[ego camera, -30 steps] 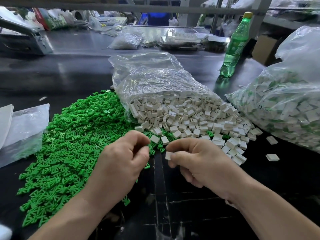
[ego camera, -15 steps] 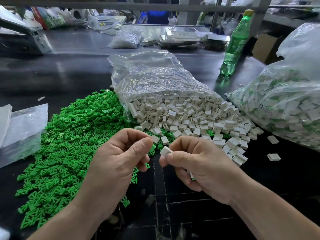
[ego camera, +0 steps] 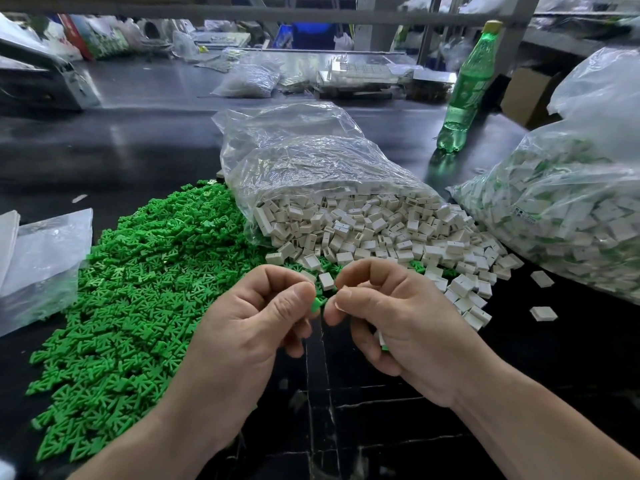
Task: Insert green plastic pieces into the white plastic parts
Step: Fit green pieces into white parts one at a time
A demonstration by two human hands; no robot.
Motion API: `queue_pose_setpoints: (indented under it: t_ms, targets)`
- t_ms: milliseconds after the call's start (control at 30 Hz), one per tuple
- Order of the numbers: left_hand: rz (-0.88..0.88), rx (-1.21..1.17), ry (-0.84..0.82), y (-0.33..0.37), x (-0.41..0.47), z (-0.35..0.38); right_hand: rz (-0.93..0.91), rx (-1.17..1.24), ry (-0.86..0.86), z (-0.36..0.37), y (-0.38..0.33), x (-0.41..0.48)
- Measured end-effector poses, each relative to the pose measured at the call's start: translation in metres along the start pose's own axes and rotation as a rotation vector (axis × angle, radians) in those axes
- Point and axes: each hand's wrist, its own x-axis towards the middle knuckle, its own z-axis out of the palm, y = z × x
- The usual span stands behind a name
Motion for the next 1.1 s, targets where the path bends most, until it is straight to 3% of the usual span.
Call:
queue_pose_setpoints:
  t_ms: [267, 567, 867, 1100]
  targets:
    - [-0.062, -0.119, 0.035, 0.0002, 0.0007, -0.0011, -0.024, -0.182, -0.131, 0.0028, 0.0040, -0.0048]
    - [-0.039, 0.028, 0.035, 0.0025, -0.0009, -0.0010, -0.029, -0.137, -0.076, 0.0008, 0.0005, -0.0045]
    - [-0.058, 0.054, -0.011, 0.0028, -0.0018, -0.0015, -0.128, -0.355, -0.044, 0.0035, 0.0013, -0.0075]
    - [-0.115, 0.075, -0.025, -0.0015, -0.0031, -0.0018, -0.014, -0.486, -0.065, 0.0047, -0.0036, -0.0093]
